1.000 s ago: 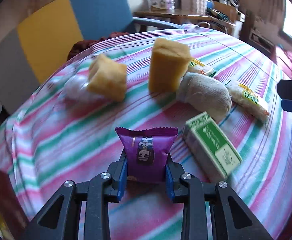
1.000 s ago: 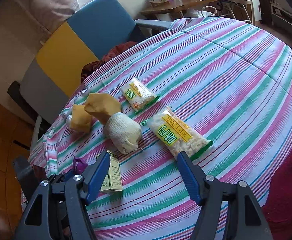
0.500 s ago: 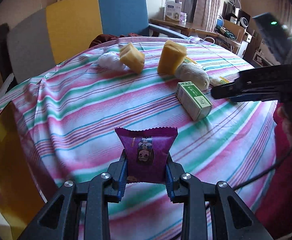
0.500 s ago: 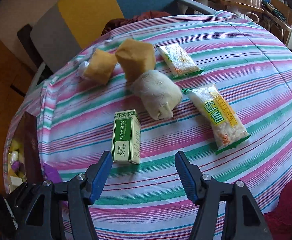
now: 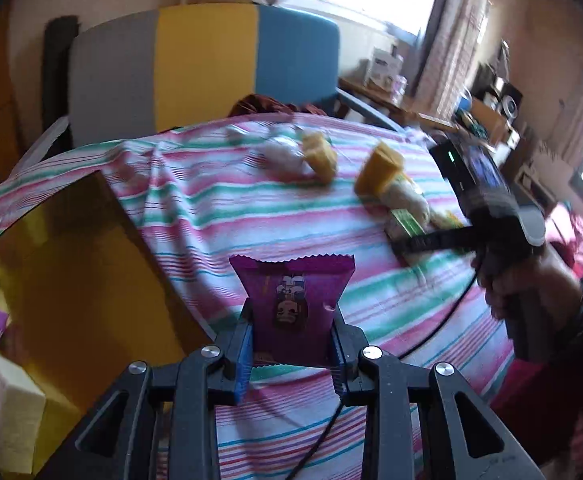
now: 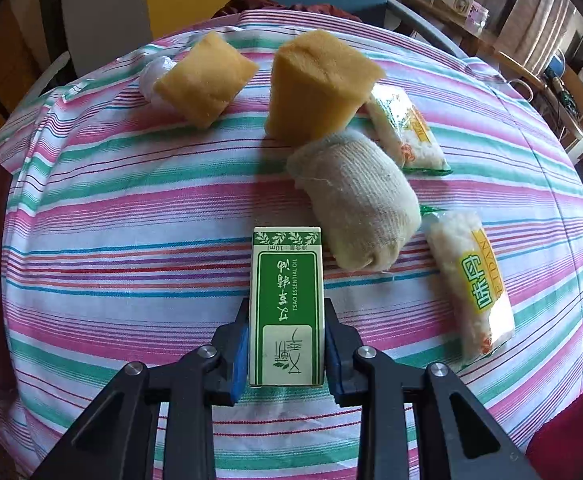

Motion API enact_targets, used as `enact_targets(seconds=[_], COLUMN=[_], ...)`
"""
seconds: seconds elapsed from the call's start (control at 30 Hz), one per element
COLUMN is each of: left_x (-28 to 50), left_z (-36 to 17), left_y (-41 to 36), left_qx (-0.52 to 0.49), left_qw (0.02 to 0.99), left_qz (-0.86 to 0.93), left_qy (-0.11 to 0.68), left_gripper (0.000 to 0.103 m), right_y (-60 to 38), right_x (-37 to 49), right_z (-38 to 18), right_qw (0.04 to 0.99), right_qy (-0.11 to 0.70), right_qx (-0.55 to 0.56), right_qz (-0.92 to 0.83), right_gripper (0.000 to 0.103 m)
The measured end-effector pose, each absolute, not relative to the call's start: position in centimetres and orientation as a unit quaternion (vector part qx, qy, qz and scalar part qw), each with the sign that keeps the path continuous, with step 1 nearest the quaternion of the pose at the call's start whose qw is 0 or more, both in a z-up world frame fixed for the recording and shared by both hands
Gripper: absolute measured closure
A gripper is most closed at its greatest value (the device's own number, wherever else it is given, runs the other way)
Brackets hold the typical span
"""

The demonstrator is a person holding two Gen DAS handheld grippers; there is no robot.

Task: Organize objects
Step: 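Carry the purple candy into the gold tray and open the left gripper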

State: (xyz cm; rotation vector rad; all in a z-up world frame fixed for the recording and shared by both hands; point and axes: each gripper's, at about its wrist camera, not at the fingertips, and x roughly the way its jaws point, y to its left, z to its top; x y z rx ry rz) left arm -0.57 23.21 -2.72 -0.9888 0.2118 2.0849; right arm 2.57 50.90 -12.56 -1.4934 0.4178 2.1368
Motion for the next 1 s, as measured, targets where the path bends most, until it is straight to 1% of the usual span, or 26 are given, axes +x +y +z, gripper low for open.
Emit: enact_targets(seconds=[0.23,0.37,0.5,0.57,0.63,0.7,0.77,0.83,0.9,0.97,1.0], left_x=[-6.1,-10.7,-15.1,-17.6,-19.4,-21.3,-23.3,-24.4,-25.0,-25.5,-25.6], left_z=[-0.8,-1.2,-2.3,-3.1,-3.8,-4.8,-6.0,-7.0,-7.5,-7.9,-8.1], left_y=[14.8,10.0,6.5,4.7,3.9,3.1,3.3,3.1,3.3,3.3,3.4], left_qx=[-0.411,-0.431,-0.457,-0.476,-0.492,-0.511,-0.531,-0.541,-0.540,-0.532,-0.532], left_qw=[0.320,0.248,0.190,0.152,0.148,0.122,0.124,0.105,0.095,0.081,0.078], left_qz=[0.854,0.867,0.869,0.865,0.855,0.846,0.832,0.828,0.829,0.837,0.838], left_qy=[0.010,-0.005,-0.018,-0.049,-0.069,-0.089,-0.096,-0.105,-0.112,-0.102,-0.096], left_gripper=[0.071,0.071,0.071,0.071,0.071,0.071,0.070,0.070,0.066,0.059,0.058], right_y=[51.8,52.0,52.1,52.1,51.9,51.9,51.7,51.8,51.7,51.7,51.5], right_x=[3.4,3.6,3.9,3.8,3.5,3.3,3.2,3.3,3.2,3.1,3.1], right_z=[-12.6,-12.4,-12.3,-12.4,-12.5,-12.5,-12.5,-12.6,-12.8,-12.8,-13.0], right_qw=[0.242,0.243,0.244,0.244,0.244,0.243,0.244,0.243,0.243,0.242,0.242], right_qy=[0.179,0.173,0.164,0.162,0.159,0.155,0.151,0.147,0.144,0.139,0.136], right_qx=[-0.543,-0.544,-0.546,-0.546,-0.547,-0.547,-0.548,-0.548,-0.548,-0.548,-0.548], right_qz=[0.784,0.785,0.785,0.785,0.785,0.786,0.786,0.787,0.788,0.789,0.789], right_gripper=[0.073,0.073,0.073,0.073,0.073,0.073,0.073,0.073,0.073,0.073,0.073])
